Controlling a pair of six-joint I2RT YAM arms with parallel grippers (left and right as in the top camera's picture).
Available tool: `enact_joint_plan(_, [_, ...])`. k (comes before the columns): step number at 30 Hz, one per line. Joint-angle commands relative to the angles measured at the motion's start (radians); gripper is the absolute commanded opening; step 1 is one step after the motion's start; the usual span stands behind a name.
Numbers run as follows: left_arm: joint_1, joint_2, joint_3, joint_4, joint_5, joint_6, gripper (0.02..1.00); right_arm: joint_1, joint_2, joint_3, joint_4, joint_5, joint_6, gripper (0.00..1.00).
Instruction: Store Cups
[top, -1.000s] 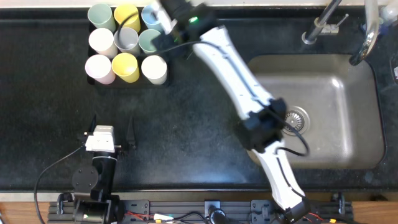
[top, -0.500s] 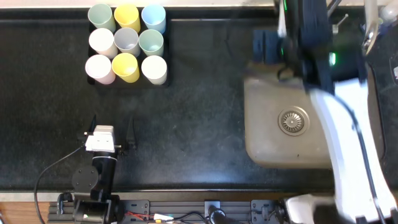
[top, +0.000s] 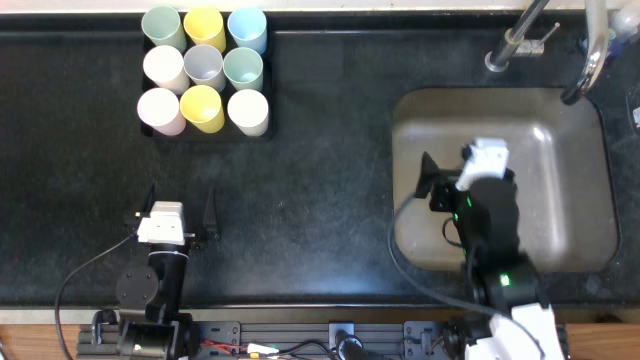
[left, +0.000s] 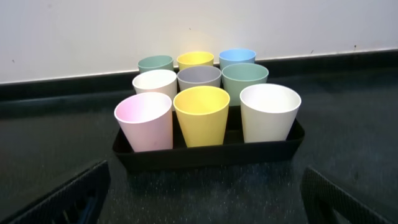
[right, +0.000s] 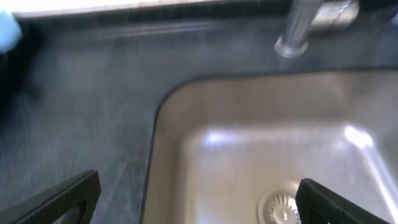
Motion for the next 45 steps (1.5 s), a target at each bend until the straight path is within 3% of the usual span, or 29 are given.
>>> enact_joint_plan(1, [-0.006,-0.008,-0.001,-0.002,0.010,0.023,1.000,-0.069,-0.170,-0.183,0.143,0.011,0.010,0.998])
enact_joint_plan(6, [-0.006,-0.008,-0.001,-0.002,0.010,0.023,0.998,-0.151,-0.288,-0.293,0.307,0.011,0.010,0.996])
enact_joint_plan(20, [-0.006,-0.008,-0.001,-0.002,0.010,0.023,0.998,-0.182,-0.741,-0.459,0.208,0.003,0.011,0.998])
enact_joint_plan(45, [-0.006,-0.008,-0.001,-0.002,0.010,0.023,0.998,-0.179,-0.745,-0.461,0.212,0.003,0.010,0.996])
